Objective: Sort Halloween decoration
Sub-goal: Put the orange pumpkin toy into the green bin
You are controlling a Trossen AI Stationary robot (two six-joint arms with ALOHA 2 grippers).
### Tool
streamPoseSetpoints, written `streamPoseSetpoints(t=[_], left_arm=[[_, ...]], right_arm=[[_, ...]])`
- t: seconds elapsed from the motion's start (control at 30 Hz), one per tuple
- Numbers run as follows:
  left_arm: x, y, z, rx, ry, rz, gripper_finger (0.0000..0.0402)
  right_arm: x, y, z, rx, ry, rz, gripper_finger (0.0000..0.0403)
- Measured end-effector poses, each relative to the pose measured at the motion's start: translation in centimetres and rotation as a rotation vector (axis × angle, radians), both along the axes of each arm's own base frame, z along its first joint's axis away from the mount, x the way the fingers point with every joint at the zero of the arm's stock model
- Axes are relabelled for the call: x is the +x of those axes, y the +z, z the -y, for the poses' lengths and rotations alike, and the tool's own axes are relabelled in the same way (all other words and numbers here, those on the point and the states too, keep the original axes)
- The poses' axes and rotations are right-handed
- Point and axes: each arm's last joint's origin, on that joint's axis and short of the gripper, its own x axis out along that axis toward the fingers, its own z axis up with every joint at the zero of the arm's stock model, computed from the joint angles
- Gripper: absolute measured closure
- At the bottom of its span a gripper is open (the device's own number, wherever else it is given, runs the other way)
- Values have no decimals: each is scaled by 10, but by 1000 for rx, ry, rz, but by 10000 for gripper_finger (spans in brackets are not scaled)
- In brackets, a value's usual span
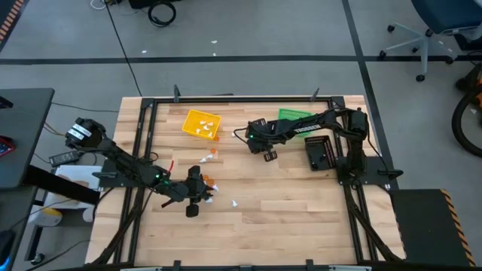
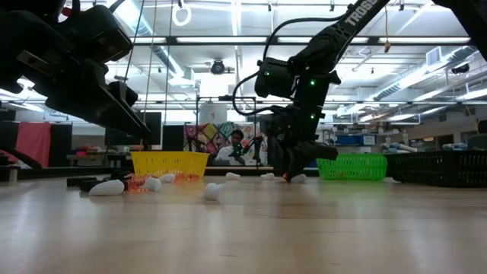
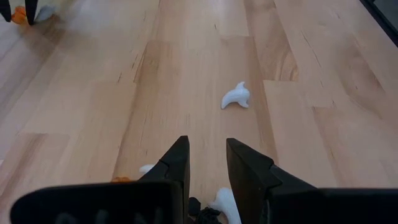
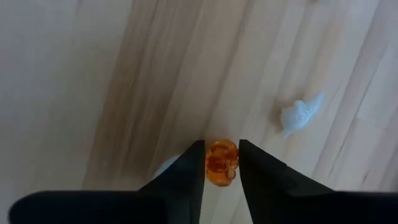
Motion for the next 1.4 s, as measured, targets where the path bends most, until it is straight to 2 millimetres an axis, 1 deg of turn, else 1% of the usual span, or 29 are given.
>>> streamPoseSetpoints(t=[0.2, 0.67, 0.83, 1.0, 1.1, 1.23, 1.3, 1.4], left_arm=[[0, 0, 0, 0, 0, 0, 320], [0, 0, 0, 0, 0, 0, 320], [0, 0, 0, 0, 0, 0, 320], [0, 0, 0, 0, 0, 1, 320], [0, 0, 0, 0, 0, 0, 320], [0, 0, 0, 0, 0, 0, 320], [0, 0, 0, 0, 0, 0, 320], [0, 0, 0, 0, 0, 0, 320]], right_arm=[[1, -1, -2, -9, 5, 0, 327], [4, 4, -7, -34, 9, -25, 330], [-2, 8, -11, -81, 0, -80, 330], [-8, 31, -12, -119, -23, -48, 331], [-15, 49, -12, -169, -55, -31, 331], [-28, 73, -10, -257, -142, -13, 331], [-36, 84, -6, -262, -200, 8, 331], [-48, 93, 2, -242, -295, 13, 331]])
